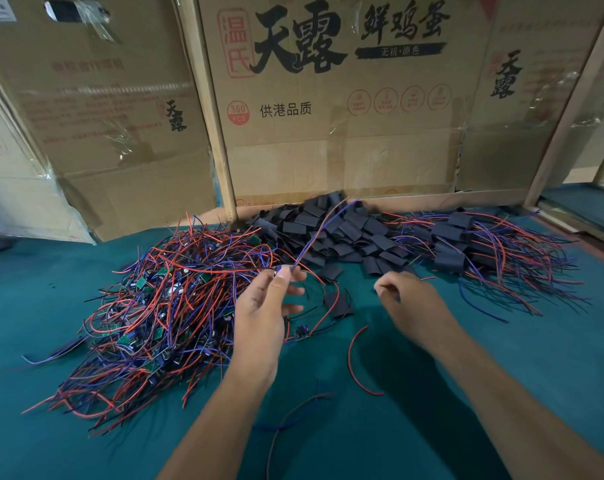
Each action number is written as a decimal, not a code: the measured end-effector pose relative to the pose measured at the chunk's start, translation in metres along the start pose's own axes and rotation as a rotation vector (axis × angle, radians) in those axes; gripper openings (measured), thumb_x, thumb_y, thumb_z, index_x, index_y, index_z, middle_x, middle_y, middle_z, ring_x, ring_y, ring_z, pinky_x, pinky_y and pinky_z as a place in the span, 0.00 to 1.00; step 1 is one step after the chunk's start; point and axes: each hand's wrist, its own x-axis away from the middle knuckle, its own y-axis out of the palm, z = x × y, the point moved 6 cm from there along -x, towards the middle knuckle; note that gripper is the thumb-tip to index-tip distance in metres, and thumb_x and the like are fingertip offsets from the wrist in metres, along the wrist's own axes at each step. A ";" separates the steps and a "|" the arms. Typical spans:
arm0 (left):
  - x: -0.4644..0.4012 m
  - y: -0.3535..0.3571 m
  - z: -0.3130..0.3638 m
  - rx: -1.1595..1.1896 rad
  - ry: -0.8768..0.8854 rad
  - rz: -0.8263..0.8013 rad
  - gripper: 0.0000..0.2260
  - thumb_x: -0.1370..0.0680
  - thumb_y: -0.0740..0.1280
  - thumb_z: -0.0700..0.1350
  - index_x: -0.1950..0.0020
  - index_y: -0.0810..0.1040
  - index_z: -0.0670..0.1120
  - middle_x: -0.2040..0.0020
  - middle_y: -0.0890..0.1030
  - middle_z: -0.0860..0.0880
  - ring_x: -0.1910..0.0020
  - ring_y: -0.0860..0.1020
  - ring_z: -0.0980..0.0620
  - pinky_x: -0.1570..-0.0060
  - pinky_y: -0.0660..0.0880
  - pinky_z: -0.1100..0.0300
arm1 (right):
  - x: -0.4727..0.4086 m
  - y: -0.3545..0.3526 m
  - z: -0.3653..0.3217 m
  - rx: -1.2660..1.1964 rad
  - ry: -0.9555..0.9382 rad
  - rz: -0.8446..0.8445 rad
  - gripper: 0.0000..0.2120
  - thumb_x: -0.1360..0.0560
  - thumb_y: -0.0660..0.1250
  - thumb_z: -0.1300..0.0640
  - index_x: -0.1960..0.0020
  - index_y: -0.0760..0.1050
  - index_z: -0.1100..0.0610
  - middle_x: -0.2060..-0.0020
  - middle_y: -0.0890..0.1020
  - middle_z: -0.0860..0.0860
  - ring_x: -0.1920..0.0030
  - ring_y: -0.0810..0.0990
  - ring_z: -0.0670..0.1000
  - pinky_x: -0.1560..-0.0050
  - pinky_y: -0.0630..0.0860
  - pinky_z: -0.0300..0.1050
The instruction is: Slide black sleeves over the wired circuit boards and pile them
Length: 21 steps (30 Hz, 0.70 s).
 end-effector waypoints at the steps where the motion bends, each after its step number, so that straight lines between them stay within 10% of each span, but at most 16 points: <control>1: 0.000 -0.002 0.001 -0.031 0.012 -0.002 0.10 0.20 0.64 0.52 0.56 0.84 0.53 0.49 0.85 0.49 0.54 0.79 0.53 0.58 0.76 0.55 | -0.003 0.003 0.006 0.084 0.005 -0.001 0.07 0.19 0.60 0.56 0.46 0.77 0.52 0.48 0.79 0.50 0.46 0.76 0.53 0.45 0.73 0.49; 6: 0.002 -0.003 0.008 -0.311 0.085 -0.038 0.22 0.24 0.63 0.62 0.53 0.78 0.42 0.54 0.82 0.41 0.59 0.78 0.50 0.58 0.77 0.42 | -0.012 0.015 0.029 0.389 0.092 -0.064 0.24 0.18 0.57 0.45 0.26 0.66 0.54 0.30 0.72 0.52 0.30 0.68 0.55 0.30 0.64 0.51; 13: 0.002 -0.004 0.015 -0.334 0.105 -0.023 0.28 0.25 0.62 0.63 0.50 0.74 0.35 0.53 0.78 0.35 0.62 0.74 0.46 0.56 0.75 0.36 | -0.012 0.009 0.027 0.430 0.057 0.071 0.16 0.22 0.64 0.43 0.40 0.76 0.51 0.47 0.81 0.50 0.43 0.76 0.55 0.40 0.67 0.50; 21: -0.002 -0.009 0.004 -0.250 0.058 0.023 0.09 0.18 0.64 0.47 0.52 0.84 0.53 0.54 0.85 0.51 0.56 0.82 0.56 0.59 0.80 0.59 | -0.013 0.013 0.025 0.446 0.043 0.065 0.17 0.21 0.62 0.41 0.41 0.78 0.51 0.45 0.81 0.50 0.41 0.75 0.55 0.38 0.66 0.51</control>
